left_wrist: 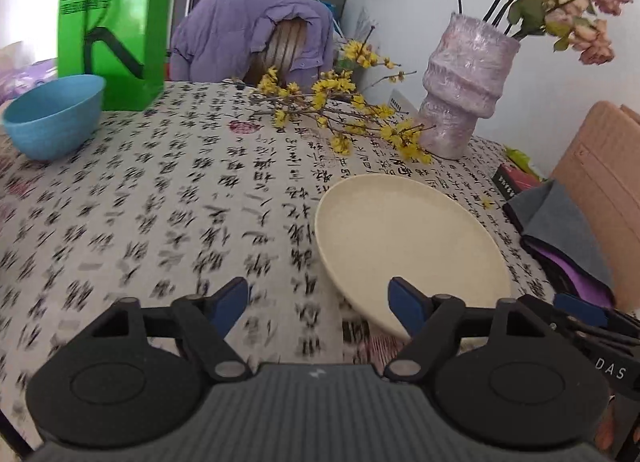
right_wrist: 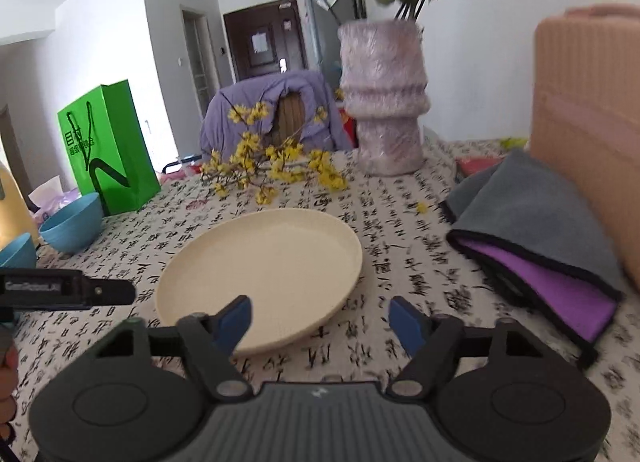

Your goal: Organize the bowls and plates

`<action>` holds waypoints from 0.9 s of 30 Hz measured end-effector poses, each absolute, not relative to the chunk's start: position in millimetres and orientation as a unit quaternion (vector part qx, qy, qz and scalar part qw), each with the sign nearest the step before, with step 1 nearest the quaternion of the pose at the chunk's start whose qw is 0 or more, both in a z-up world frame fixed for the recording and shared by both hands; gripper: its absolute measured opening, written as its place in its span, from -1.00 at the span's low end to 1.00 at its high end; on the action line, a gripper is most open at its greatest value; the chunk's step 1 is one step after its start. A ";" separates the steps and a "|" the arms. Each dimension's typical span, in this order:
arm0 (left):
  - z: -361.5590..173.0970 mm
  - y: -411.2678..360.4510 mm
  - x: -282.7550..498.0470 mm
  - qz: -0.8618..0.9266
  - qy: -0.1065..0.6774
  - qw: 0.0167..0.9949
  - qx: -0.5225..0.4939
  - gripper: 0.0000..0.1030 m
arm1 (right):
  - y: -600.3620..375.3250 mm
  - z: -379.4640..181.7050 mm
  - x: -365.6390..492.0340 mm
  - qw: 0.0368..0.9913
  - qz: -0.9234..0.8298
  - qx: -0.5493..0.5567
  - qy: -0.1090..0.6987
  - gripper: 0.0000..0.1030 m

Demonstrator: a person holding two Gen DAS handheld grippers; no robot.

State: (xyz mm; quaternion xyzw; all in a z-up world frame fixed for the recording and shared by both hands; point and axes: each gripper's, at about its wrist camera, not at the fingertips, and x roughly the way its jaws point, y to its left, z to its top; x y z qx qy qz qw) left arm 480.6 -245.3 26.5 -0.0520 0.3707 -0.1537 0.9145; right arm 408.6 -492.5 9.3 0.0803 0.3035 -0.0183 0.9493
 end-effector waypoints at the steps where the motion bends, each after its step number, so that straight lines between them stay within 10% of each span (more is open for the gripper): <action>1: 23.0 -247.9 489.4 -0.153 0.374 0.913 -0.049 0.36 | -495.1 7.3 417.7 0.947 -0.019 0.084 0.308 0.28; 8: -1.8 -259.1 542.0 -0.139 0.416 0.895 -0.077 -0.05 | -516.1 -11.9 473.3 0.931 -0.039 0.115 0.344 -0.10; 13: -5.3 -264.5 550.4 -0.164 0.418 0.890 -0.075 -0.77 | -523.3 -26.2 488.3 0.923 -0.044 0.127 0.360 -0.70; 27: 8.1 -257.6 478.1 -0.171 0.428 0.886 -0.059 -0.77 | -506.7 -12.6 426.4 0.924 -0.047 0.108 0.363 -0.78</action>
